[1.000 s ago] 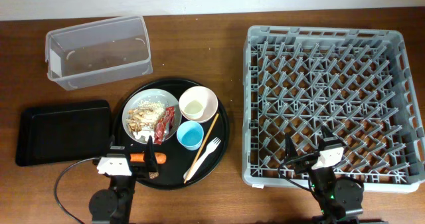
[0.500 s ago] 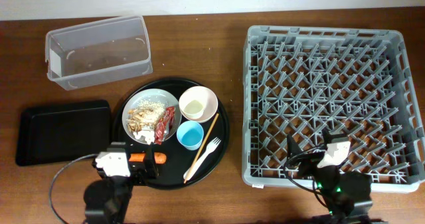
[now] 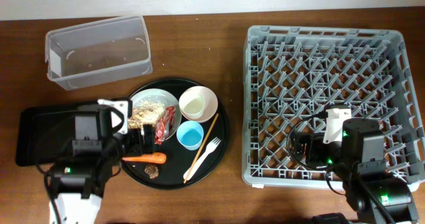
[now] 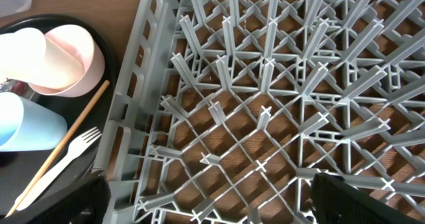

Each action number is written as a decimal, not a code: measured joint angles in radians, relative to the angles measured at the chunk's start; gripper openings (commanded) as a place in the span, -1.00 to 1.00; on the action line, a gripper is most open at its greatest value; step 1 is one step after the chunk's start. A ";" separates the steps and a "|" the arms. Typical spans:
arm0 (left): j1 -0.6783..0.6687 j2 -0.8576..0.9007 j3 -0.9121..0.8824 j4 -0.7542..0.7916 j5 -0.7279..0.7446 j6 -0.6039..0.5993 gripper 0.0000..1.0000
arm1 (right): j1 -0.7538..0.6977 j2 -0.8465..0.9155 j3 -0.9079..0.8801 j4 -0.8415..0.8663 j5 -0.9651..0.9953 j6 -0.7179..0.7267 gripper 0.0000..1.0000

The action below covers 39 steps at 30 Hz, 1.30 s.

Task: Sort waste into correct bins and load items into the dishwasher rack
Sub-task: 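Reach the left gripper to the red wrapper on the plate and grasp it, then carry the red wrapper with the left gripper into the clear bin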

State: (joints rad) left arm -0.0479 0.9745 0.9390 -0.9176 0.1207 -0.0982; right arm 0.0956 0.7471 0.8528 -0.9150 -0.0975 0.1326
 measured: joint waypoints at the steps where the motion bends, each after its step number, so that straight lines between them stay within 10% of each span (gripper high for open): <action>1: 0.000 0.021 0.000 0.034 0.003 0.000 0.95 | 0.000 0.000 0.000 -0.001 0.000 0.000 0.97; 9: -0.115 0.468 0.006 0.328 0.007 0.000 0.79 | 0.000 0.001 0.001 -0.002 0.003 0.000 0.97; 16: -0.163 0.623 0.006 0.350 -0.077 -0.005 -0.42 | 0.000 0.001 0.002 -0.002 0.003 0.000 0.97; 26: -0.163 0.623 0.006 0.343 -0.115 -0.007 -0.99 | 0.000 0.001 0.002 -0.002 0.003 0.000 0.97; 39: -0.158 0.565 0.192 0.278 -0.122 -0.007 -0.99 | 0.000 0.001 0.002 -0.002 0.003 0.000 0.97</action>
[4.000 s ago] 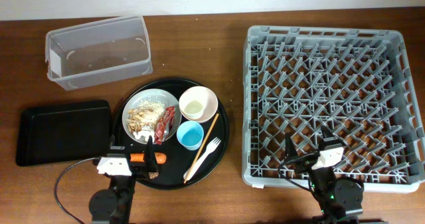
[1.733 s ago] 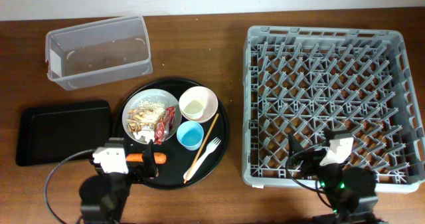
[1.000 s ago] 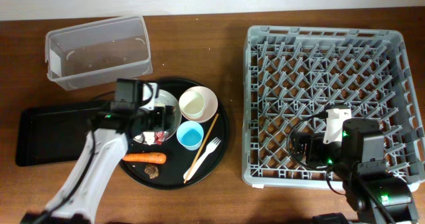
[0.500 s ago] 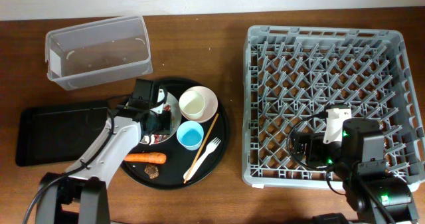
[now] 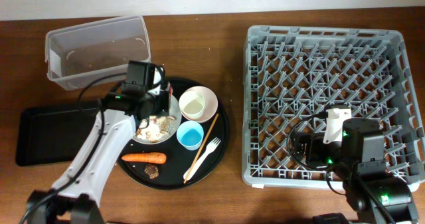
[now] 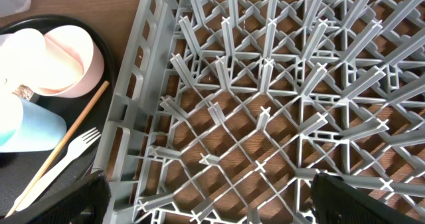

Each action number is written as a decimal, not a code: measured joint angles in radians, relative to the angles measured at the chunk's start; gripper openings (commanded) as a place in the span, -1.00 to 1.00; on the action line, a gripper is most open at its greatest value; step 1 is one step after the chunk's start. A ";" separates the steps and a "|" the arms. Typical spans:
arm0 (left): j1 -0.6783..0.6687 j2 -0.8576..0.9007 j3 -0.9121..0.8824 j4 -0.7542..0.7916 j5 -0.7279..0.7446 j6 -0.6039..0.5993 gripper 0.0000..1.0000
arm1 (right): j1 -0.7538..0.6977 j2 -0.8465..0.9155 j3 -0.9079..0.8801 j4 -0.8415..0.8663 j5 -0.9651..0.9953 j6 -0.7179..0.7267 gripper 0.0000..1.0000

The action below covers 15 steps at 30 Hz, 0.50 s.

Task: Sort waste into correct bins and load items into the dishwasher rack
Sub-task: 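Carry the red wrapper with the left gripper into the clear bin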

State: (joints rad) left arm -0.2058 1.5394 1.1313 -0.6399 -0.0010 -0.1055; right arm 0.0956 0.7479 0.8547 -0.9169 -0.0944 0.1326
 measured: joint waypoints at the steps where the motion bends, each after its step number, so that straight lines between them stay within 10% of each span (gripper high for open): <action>1: 0.011 -0.017 0.027 0.004 -0.002 0.000 -0.99 | 0.000 0.000 0.000 0.000 0.000 0.000 0.97; 11: 0.243 0.053 0.078 0.608 -0.061 0.000 -0.99 | 0.000 0.000 0.000 -0.002 0.000 0.000 0.97; 15: 0.253 0.238 0.077 0.791 -0.071 -0.001 0.11 | 0.000 0.000 0.000 -0.002 0.000 0.000 0.97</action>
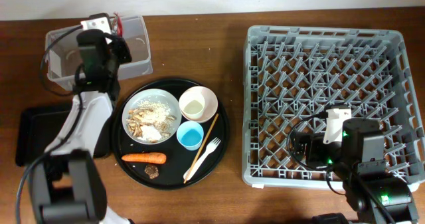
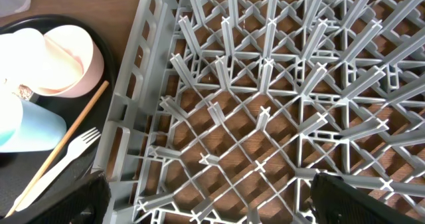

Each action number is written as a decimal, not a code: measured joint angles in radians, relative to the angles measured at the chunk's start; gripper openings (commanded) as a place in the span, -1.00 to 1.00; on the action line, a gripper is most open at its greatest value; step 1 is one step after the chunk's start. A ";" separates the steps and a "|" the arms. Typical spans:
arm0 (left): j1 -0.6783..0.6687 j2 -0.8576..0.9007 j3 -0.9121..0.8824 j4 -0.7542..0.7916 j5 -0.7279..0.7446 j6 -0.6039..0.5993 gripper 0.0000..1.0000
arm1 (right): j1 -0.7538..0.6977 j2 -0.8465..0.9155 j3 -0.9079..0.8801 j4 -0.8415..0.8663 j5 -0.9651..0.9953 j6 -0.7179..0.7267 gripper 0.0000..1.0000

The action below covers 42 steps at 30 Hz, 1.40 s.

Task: Sort waste into correct bins and load items into the dishwasher rack

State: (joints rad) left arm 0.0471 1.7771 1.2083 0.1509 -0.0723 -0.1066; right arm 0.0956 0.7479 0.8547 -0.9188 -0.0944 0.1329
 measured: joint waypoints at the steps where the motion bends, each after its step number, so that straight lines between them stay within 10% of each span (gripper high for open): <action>1: 0.000 0.025 0.000 0.005 0.000 0.000 0.13 | 0.000 0.000 0.000 0.002 0.000 -0.001 0.97; 7: 0.008 0.100 0.000 -0.060 0.004 0.001 0.09 | 0.000 0.000 0.000 -0.001 0.000 -0.001 0.97; 18: -0.082 -0.203 0.003 -1.177 0.275 0.001 0.27 | 0.000 0.001 0.004 -0.002 0.000 0.000 0.97; 26: -0.118 -0.083 -0.114 -1.111 0.217 -0.051 0.03 | 0.000 0.001 0.004 -0.013 0.000 0.002 0.97; 36: -0.118 -0.026 -0.120 -1.008 0.210 -0.066 -0.99 | 0.000 0.001 0.004 -0.013 0.000 0.003 0.97; 42: -0.118 -0.026 -0.118 -1.028 0.211 -0.069 -1.00 | 0.000 0.001 0.004 -0.013 0.000 0.002 0.97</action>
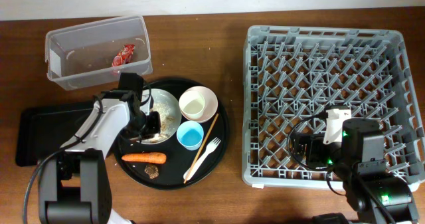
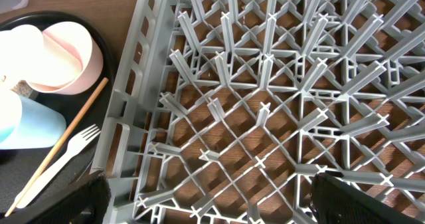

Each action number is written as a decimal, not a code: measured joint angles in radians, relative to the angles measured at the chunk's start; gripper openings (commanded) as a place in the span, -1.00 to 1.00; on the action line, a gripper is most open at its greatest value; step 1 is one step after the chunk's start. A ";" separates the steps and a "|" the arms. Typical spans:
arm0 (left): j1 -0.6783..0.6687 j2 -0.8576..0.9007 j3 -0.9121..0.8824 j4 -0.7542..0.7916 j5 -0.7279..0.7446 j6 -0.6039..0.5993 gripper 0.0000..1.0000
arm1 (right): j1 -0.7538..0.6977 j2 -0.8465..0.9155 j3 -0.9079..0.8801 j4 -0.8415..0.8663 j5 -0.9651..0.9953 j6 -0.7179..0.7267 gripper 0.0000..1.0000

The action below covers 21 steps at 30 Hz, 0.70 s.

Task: Sort waste into correct bins and load items into the dishwasher rack

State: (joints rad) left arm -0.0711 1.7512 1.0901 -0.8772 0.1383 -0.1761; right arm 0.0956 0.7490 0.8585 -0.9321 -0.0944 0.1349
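Note:
A red wrapper (image 1: 123, 54) lies inside the clear bin (image 1: 66, 78) at the back left. My left gripper (image 1: 151, 121) is low over the grey plate (image 1: 170, 100) of food scraps on the round black tray (image 1: 222, 127); its jaws are too dark to read. A cream bowl (image 1: 198, 104), blue cup (image 1: 190, 135), chopstick (image 1: 202, 143), white fork (image 1: 204, 155), carrot (image 1: 143, 157) and a brown scrap (image 1: 151, 172) share that tray. My right gripper (image 2: 212, 201) hangs open and empty over the near left corner of the grey dishwasher rack (image 2: 265, 104).
A flat black rectangular tray (image 1: 36, 134) lies at the left edge beside the round tray. The rack (image 1: 319, 32) fills the right half of the table. Bare wood separates the round tray from the rack.
My left gripper was up over the clear bin with the red wrapper in it. The wrapper now lies in the bin and the gripper is back down over the plate. The right arm is unmoved.
First my left gripper was down on the plate at the red wrapper. Then the arm was raised at the plate's far edge and the wrapper was gone from the plate. Then it was over the clear bin. Now the wrapper rests in the bin.

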 measured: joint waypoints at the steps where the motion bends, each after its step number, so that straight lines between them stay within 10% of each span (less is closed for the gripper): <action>1: 0.000 0.000 0.009 -0.058 0.000 0.000 -1.00 | 0.000 0.000 0.000 0.000 0.000 0.000 0.97; 10: 0.000 -0.159 0.197 -0.115 -0.035 0.000 -0.99 | 0.000 0.000 0.000 -0.003 0.000 0.000 0.97; 21: 0.122 -0.097 0.210 0.726 -0.173 0.000 -0.99 | 0.000 0.000 0.002 -0.009 0.000 0.000 0.97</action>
State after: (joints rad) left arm 0.0509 1.6543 1.3003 -0.1509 -0.0345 -0.1761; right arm 0.0956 0.7490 0.8604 -0.9413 -0.0944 0.1352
